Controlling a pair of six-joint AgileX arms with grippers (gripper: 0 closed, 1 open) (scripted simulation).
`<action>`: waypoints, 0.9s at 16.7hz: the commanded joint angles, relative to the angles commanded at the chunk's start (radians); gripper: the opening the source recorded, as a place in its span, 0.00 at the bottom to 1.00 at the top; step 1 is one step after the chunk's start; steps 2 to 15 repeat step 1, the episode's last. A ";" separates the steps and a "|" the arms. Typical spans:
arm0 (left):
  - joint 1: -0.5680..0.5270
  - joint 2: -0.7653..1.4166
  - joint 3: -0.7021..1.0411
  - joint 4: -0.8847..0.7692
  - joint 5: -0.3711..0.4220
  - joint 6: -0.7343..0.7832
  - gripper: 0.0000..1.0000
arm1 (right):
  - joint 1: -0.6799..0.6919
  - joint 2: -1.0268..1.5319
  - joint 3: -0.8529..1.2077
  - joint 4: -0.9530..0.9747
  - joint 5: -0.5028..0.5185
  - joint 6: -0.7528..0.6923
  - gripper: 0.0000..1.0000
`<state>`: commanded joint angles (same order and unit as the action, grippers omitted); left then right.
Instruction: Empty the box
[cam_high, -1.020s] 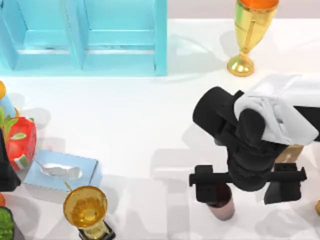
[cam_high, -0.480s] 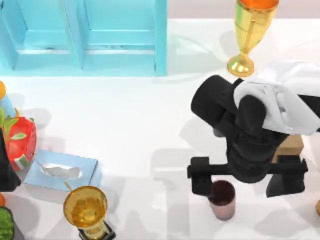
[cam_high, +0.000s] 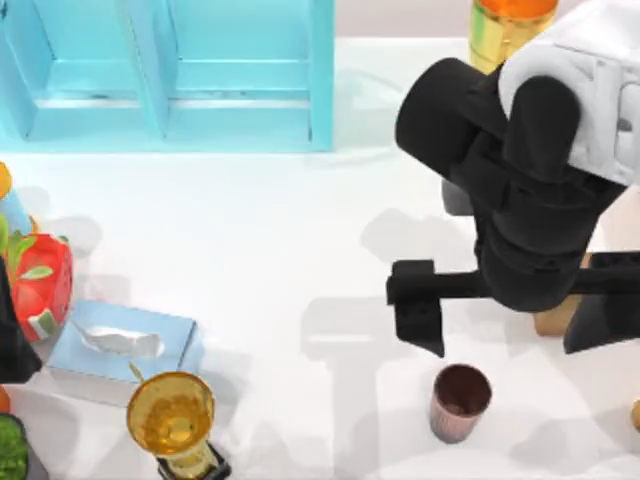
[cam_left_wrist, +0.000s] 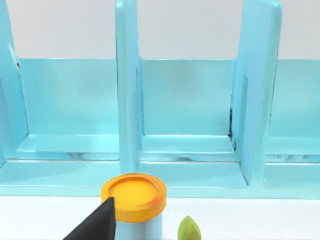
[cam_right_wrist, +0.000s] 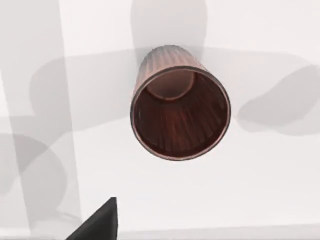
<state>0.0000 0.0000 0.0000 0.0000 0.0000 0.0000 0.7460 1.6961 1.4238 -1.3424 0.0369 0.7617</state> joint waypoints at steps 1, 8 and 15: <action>0.000 0.000 0.000 0.000 0.000 0.000 1.00 | 0.000 -0.001 0.001 -0.001 0.000 0.000 1.00; 0.000 0.000 0.000 0.000 0.000 0.000 1.00 | 0.000 -0.001 0.001 -0.001 0.000 0.000 1.00; 0.000 0.000 0.000 0.000 0.000 0.000 1.00 | 0.000 -0.001 0.001 -0.001 0.000 0.000 1.00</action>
